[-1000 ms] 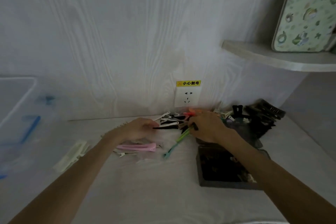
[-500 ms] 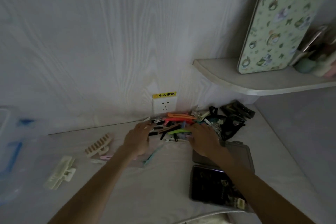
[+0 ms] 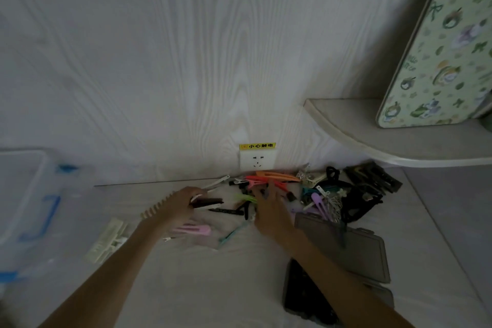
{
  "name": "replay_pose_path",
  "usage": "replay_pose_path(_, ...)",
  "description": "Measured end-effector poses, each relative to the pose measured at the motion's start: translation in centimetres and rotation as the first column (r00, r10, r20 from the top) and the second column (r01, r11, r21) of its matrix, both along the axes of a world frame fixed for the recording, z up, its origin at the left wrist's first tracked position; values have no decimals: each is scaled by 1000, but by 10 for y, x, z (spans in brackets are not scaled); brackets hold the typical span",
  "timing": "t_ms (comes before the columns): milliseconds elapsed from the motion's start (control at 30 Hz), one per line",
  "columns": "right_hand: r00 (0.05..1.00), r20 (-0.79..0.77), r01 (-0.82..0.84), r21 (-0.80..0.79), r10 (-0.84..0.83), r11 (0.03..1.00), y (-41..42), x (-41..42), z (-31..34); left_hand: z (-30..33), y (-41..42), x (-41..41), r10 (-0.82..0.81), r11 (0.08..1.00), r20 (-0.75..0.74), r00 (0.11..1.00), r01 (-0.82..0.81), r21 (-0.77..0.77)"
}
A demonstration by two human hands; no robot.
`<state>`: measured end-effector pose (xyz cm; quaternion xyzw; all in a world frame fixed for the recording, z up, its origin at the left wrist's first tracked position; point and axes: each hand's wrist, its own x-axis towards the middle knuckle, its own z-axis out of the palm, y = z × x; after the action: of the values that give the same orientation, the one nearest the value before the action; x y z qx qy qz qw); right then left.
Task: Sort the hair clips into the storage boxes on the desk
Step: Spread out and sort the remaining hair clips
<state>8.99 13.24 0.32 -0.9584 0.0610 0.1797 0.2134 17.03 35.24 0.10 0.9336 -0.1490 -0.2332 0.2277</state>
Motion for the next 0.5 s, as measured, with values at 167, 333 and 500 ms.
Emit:
replay_pose_path(167, 991, 133, -13, 244, -20, 970, -38, 7, 26, 16, 20, 21, 150, 973, -200, 968, -180, -142)
replay_pose_path(333, 971, 172, 144, 145, -168, 979, -69, 14, 41, 26, 6, 22, 56, 979, -93, 994, -73, -189)
replay_pose_path(500, 999, 40, 24, -14, -23, 1000, -58, 20, 19, 30, -47, 2, -176, 970, 145, 974, 197, -143)
